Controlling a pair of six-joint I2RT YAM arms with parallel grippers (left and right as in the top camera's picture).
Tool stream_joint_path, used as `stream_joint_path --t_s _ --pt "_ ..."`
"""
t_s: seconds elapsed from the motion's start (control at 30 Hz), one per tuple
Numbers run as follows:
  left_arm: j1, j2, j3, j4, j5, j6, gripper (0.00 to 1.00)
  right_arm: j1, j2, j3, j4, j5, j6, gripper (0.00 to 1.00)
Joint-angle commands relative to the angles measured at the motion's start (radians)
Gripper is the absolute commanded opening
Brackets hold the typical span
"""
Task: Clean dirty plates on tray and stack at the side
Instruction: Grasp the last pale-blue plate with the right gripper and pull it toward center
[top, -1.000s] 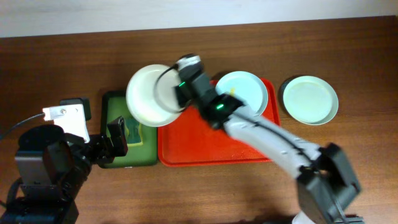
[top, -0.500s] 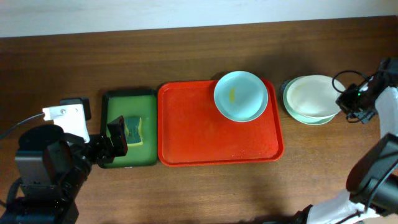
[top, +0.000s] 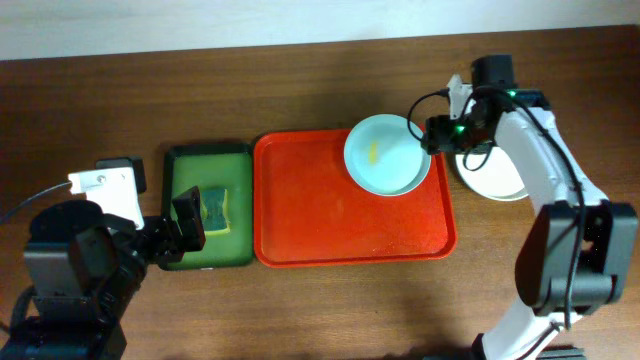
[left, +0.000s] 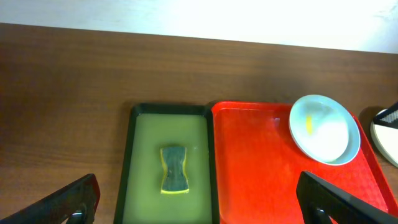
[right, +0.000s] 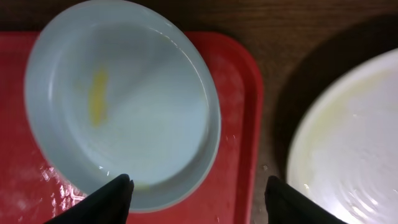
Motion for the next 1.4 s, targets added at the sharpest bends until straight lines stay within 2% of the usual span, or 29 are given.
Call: stream_joint_path --t_s 0.0,0.03,0.1,0.13,0.17,0.2,0.27,0.37,0.43,0.57,0.63,0.67,0.7,0.73,1.37 --pt "0.002 -0.003 0.008 0.002 0.004 0.002 0.99 0.017 0.093 -0.010 0.031 0.034 0.015 0.58" --pt "0.002 -0.003 0.008 0.002 0.004 0.002 0.99 0.018 0.125 -0.010 0.044 0.037 0.014 0.50" --pt "0.002 -0.003 0.008 0.002 0.004 0.002 0.99 0.018 0.174 -0.010 0.073 0.039 0.015 0.47" --pt "0.002 -0.003 0.008 0.002 0.004 0.002 0.99 0.020 0.188 -0.010 0.076 0.035 0.015 0.36" --pt "0.002 -0.003 0.008 0.002 0.004 0.002 0.99 0.023 0.190 -0.010 0.074 0.034 0.020 0.15" --pt "0.002 -0.003 0.008 0.002 0.004 0.002 0.99 0.033 0.188 -0.010 0.070 0.021 0.042 0.04" --pt "0.002 -0.003 0.008 0.002 0.004 0.002 0.99 0.049 0.188 -0.010 0.042 -0.018 0.041 0.04" --pt "0.002 -0.003 0.008 0.002 0.004 0.002 0.99 0.141 0.188 -0.010 -0.093 -0.018 0.041 0.04" --pt "0.002 -0.003 0.008 0.002 0.004 0.002 0.99 0.226 0.188 -0.010 -0.161 -0.018 0.136 0.04" --pt "0.002 -0.003 0.008 0.002 0.004 0.002 0.99 0.320 0.188 -0.010 -0.167 -0.018 0.240 0.04" --pt "0.002 -0.003 0.008 0.002 0.004 0.002 0.99 0.337 0.188 -0.010 -0.163 -0.018 0.240 0.23" --pt "0.002 -0.003 0.008 0.002 0.003 0.002 0.99 0.337 0.188 -0.010 -0.163 -0.018 0.240 0.23" --pt "0.002 -0.003 0.008 0.002 0.004 0.002 0.99 0.337 0.188 -0.010 -0.163 -0.018 0.240 0.46" --pt "0.002 -0.003 0.008 0.002 0.004 0.002 0.99 0.337 0.188 -0.010 -0.163 -0.018 0.240 0.98" --pt "0.002 -0.003 0.008 0.002 0.004 0.002 0.99 0.335 0.188 -0.010 -0.163 -0.018 0.240 0.99"
